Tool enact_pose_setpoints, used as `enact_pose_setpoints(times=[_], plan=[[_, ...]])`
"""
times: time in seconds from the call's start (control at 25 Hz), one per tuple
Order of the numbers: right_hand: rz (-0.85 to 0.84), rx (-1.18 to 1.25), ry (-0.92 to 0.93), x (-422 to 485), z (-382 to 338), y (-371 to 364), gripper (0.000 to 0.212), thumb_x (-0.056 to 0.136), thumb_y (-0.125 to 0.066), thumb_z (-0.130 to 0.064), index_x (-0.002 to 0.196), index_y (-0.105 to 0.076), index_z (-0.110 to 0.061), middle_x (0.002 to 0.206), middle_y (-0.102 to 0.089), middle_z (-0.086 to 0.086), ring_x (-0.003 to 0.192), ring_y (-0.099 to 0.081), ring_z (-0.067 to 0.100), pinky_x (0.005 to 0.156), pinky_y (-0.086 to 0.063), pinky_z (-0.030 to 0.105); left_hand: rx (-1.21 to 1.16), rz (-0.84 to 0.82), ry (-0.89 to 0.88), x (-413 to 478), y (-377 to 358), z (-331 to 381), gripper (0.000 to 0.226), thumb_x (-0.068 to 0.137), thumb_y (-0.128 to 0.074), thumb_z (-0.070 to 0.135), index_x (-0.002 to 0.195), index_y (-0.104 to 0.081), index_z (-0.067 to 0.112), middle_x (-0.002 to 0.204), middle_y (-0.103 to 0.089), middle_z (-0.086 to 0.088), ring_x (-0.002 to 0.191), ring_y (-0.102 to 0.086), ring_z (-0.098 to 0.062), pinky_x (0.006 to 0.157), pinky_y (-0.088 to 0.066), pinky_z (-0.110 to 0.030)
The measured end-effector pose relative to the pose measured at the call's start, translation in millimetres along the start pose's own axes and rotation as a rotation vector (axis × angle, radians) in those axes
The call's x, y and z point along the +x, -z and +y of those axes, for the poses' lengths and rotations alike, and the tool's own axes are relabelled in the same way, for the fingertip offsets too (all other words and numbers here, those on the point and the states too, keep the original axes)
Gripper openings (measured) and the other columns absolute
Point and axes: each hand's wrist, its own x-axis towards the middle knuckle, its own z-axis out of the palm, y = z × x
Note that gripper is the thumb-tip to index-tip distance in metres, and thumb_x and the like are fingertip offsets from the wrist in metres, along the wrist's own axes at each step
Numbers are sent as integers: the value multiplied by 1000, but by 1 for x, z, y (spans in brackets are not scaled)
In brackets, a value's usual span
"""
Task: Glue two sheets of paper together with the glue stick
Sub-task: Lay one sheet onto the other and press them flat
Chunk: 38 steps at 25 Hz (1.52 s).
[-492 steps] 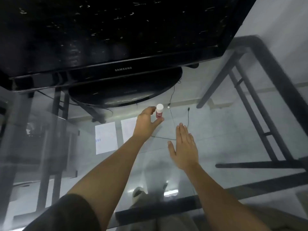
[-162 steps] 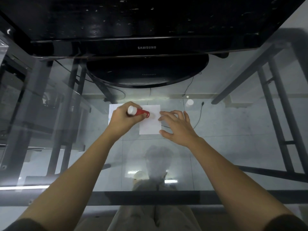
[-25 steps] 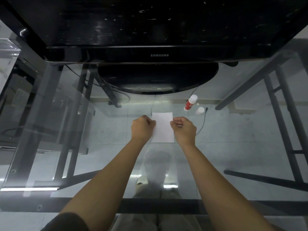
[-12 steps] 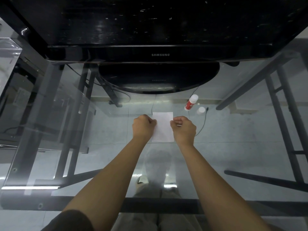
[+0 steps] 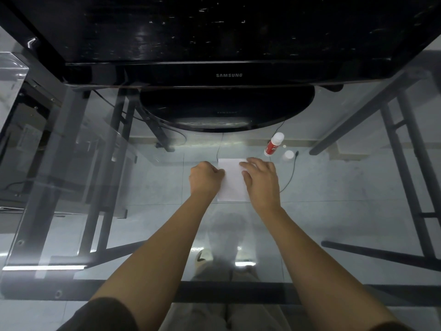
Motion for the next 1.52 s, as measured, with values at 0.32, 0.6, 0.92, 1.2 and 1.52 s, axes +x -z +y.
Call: enact_pose_setpoints(times=[0.32, 0.6, 0.92, 1.2, 1.52], plan=[[-247, -317, 148, 1, 26, 10, 46, 96, -35, -47, 140, -33, -35, 148, -37, -13, 142, -21, 25, 113, -13, 49, 34, 9, -76, -9, 1, -2, 20, 83, -64, 24, 71, -58, 9, 66, -56, -2, 59, -50, -17, 58, -41, -23], [-282, -363, 136, 0, 26, 7, 55, 93, -27, -58, 144, -19, -38, 153, -23, -16, 144, -11, 23, 114, -6, 53, 7, -71, -45, -37, 12, -23, 19, 79, -69, 21, 70, -61, 7, 73, -70, -12, 71, -65, -24, 62, -49, -26], [-354, -336, 143, -2, 30, 3, 73, 85, -27, -70, 146, -7, -35, 158, -8, -11, 145, 3, 24, 114, -1, 52, 66, -87, -189, -51, 12, -42, 25, 78, -71, 29, 76, -54, 11, 72, -62, -6, 70, -59, -23, 62, -49, -29], [-387, -297, 159, -5, 31, 3, 73, 88, -25, -66, 147, 1, -33, 158, 1, -11, 145, 11, 24, 115, 2, 49, 787, -169, -823, -33, 14, -64, 61, 86, 10, 56, 142, 15, 31, 155, 5, 9, 138, 24, -17, 110, 13, -49], [-419, -267, 162, -5, 31, 4, 77, 88, -27, -66, 146, 7, -29, 158, 7, -12, 144, 15, 23, 114, 5, 49, 894, -235, -897, -17, 25, -72, 54, 85, 10, 61, 135, 22, 43, 150, 7, 19, 131, 36, -13, 102, 28, -51]])
